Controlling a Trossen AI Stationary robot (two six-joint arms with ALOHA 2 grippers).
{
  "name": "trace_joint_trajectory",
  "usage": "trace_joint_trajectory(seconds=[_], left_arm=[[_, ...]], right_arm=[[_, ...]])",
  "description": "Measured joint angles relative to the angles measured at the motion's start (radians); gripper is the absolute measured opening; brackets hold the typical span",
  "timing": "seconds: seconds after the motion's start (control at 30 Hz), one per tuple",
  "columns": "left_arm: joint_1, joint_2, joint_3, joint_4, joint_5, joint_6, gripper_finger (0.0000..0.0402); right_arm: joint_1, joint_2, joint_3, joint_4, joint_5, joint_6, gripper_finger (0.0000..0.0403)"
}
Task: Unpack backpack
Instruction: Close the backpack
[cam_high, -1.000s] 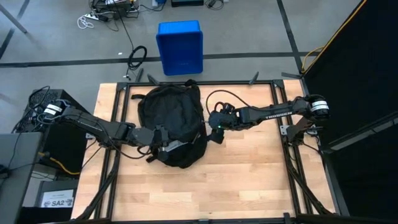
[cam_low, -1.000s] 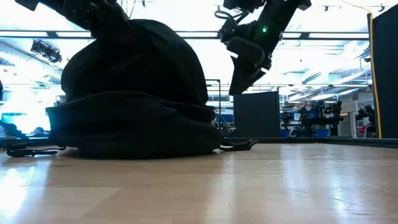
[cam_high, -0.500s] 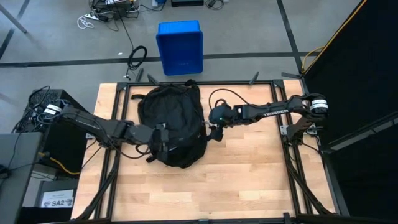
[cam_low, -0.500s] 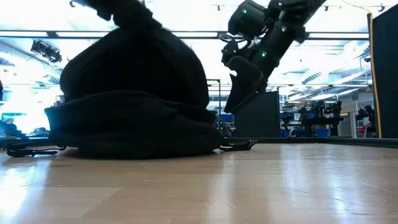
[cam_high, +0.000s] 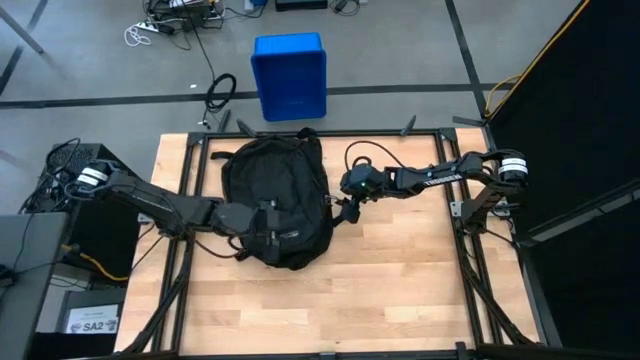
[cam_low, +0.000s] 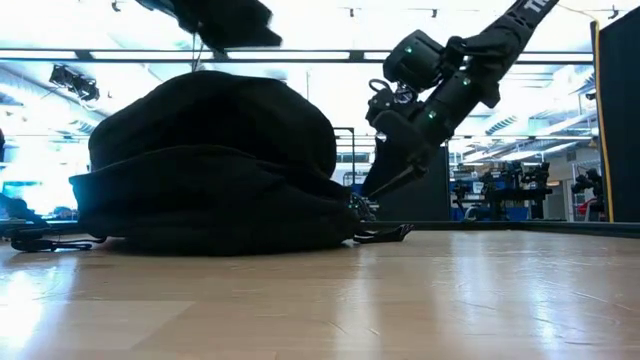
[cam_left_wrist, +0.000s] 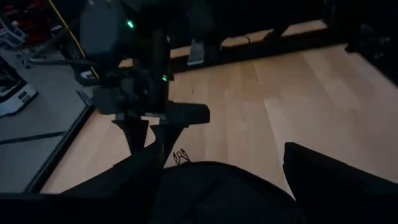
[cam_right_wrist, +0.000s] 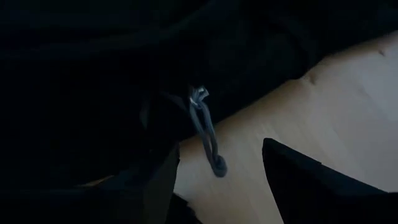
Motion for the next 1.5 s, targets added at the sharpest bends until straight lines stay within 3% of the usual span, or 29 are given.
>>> trace_joint_trajectory(seconds=[0.2, 0.47, 0.77, 0.9, 1.17, 1.5], left_arm=[[0.003, 0.168, 0.009, 0.121, 0.008, 0.022, 0.0288], [0.003, 0.292, 0.058, 0.162, 0.007, 0.024, 0.0288], [0.003, 0.336, 0.081, 0.166, -0.003, 0.021, 0.0288], [0.003, 0.337, 0.081, 0.161, -0.005, 0.02, 0.0288], [0.003, 0.337, 0.081, 0.156, -0.008, 0.015, 0.0288], [0.003, 0.337, 0.081, 0.136, -0.008, -0.01, 0.0288]], right_arm=[[0.003, 0.0, -0.014, 0.029, -0.013, -0.001, 0.0202], [0.003, 0.006, -0.014, 0.035, 0.023, -0.021, 0.0194], [-0.007, 0.171, -0.009, 0.116, 0.026, -0.038, 0.0188], [-0.01, 0.187, -0.005, 0.123, 0.035, -0.037, 0.0151], [0.033, 0.167, -0.006, 0.118, 0.03, -0.037, 0.001], [0.161, 0.158, -0.006, 0.116, 0.033, 0.018, 0.0002]])
